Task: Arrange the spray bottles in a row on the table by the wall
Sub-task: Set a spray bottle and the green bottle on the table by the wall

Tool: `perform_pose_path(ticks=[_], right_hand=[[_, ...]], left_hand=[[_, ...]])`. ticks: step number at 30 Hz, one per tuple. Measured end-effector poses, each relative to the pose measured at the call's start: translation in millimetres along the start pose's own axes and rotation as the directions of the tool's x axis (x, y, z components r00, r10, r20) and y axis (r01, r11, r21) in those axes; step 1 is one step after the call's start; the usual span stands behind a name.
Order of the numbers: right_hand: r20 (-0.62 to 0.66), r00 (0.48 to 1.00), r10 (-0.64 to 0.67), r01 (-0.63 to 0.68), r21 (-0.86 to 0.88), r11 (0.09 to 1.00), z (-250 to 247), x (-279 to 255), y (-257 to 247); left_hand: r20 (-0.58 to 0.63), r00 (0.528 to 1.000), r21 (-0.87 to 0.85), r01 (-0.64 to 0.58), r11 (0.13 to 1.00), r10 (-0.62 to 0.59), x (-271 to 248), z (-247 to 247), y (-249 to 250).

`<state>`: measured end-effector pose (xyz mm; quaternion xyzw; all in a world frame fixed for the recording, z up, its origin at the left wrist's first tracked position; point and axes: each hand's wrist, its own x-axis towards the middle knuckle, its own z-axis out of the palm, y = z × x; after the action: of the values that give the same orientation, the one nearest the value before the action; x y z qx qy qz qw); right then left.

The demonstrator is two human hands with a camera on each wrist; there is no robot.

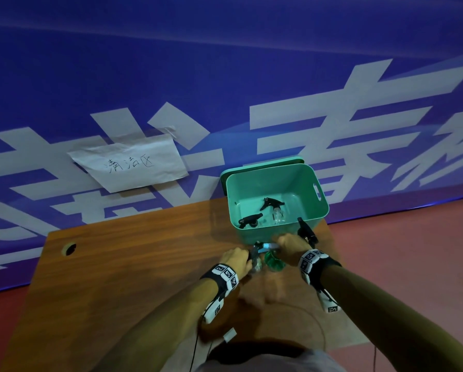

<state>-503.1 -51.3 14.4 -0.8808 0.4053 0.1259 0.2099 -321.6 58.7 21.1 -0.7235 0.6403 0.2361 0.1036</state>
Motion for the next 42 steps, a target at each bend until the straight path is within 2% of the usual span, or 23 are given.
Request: perform_pose_path(ticks=[9, 11, 16, 21, 27, 30, 34, 38, 42], right_hand=[[-0.023, 0.992, 0.122, -0.121, 0.037, 0.992, 27, 2, -11], [-0.015, 0.994, 0.11, -0.109, 0.043, 0.993, 31, 1, -15], [0.029, 0.996, 0.08, -0.077, -0.075, 0.994, 37, -4, -21], [-0.003, 0.994, 0.111, -0.112, -0.016, 0.994, 40, -13, -25], [0.074, 0.995, 0.064, -0.07, 0.085, 0.994, 42, -23, -30], [0.1, 0.992, 0.073, -0.091, 0.196, 0.976, 48, -23, -39], [0.06, 0.996, 0.062, -0.078, 0.325, 0.942, 59, -17, -51], [-0.038, 0.999, 0.039, -0.023, 0.353, 0.935, 55, 5, -79], [-0.069, 0.998, 0.014, 0.011, 0.345, 0.939, 38, 34, -125]], left_hand=[[0.041, 0.997, -0.019, 0.066, 0.998, -0.066, -10, 10, -17], [0.032, 0.995, -0.023, 0.093, 0.995, -0.093, -8, 11, -12], [0.023, 0.992, -0.034, 0.123, 0.992, -0.122, -3, 9, 3], [0.041, 0.987, -0.095, 0.159, 0.983, -0.156, -3, 8, 2], [0.053, 0.983, -0.127, 0.18, 0.975, -0.175, -14, 17, -5], [0.033, 0.981, -0.185, 0.191, 0.964, -0.189, -23, 22, -16], [-0.004, 0.976, -0.256, 0.207, 0.944, -0.216, -39, 18, -38], [-0.037, 0.961, -0.281, 0.253, 0.926, -0.274, -51, 5, -72], [-0.053, 0.939, -0.338, 0.304, 0.891, -0.34, -61, -11, -111]])
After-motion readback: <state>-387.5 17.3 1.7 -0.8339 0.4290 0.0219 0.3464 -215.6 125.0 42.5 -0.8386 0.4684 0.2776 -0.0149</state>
